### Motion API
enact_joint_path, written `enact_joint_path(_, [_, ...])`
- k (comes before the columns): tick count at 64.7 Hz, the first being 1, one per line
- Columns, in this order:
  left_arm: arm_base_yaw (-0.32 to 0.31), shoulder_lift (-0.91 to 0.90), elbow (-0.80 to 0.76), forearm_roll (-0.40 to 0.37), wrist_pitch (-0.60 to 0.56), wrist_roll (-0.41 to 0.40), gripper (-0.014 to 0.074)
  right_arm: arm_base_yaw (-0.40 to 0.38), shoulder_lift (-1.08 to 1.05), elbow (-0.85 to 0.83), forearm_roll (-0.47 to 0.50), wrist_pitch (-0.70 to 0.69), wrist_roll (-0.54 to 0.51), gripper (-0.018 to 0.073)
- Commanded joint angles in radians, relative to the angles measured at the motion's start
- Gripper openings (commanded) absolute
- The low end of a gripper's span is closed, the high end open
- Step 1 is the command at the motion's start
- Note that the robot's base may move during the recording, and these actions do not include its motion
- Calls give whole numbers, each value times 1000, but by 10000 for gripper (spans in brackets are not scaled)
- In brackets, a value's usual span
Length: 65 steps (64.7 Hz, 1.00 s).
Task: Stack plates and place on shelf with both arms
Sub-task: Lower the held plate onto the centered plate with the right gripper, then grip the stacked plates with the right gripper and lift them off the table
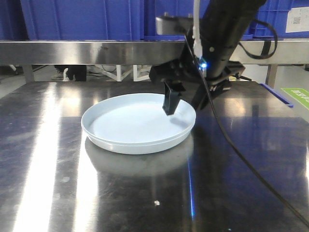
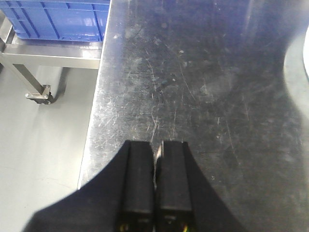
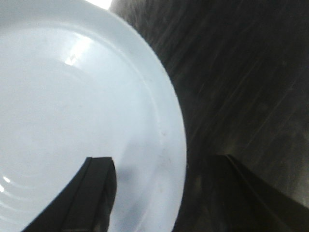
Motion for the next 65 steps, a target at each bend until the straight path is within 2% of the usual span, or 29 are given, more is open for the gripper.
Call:
enact_joint_path(1, [-6,-3,-28,16,-56,-2,97,-1,-35,-36,3,-24,-7,491])
enact_joint_path(7, [-6,-3,-28,16,-56,-2,97,-1,-28,-36,3,-23,-7,452])
enact_joint_path(12, [-6,-3,-28,16,-56,-2,97,-1,-28,-36,3,-24,-7,347])
enact_joint_path(20, [-6,-3,-28,16,-56,-2,97,-1,-32,-36,2,-34,-7,27])
enact_joint_path(24, [-6,-3,-28,16,-56,-2,97,-1,-37,-36,0,-48,-7,79])
enact_joint_path(30, [-6,-3,-28,16,-56,-2,97,-2,-59,-36,-3,-71,-7,46])
enact_joint_path(44, [-6,-3,-28,16,-56,-2,97,-45,-186,-36,-3,-95,-7,56])
enact_joint_path(54, [-6,-3,-28,16,-56,-2,97,-129,-329,-1,-3,-107,-7,56])
enact_joint_path(65, [-6,-3,-28,16,-56,-2,97,-252,-525,158,-3,-204,-7,56])
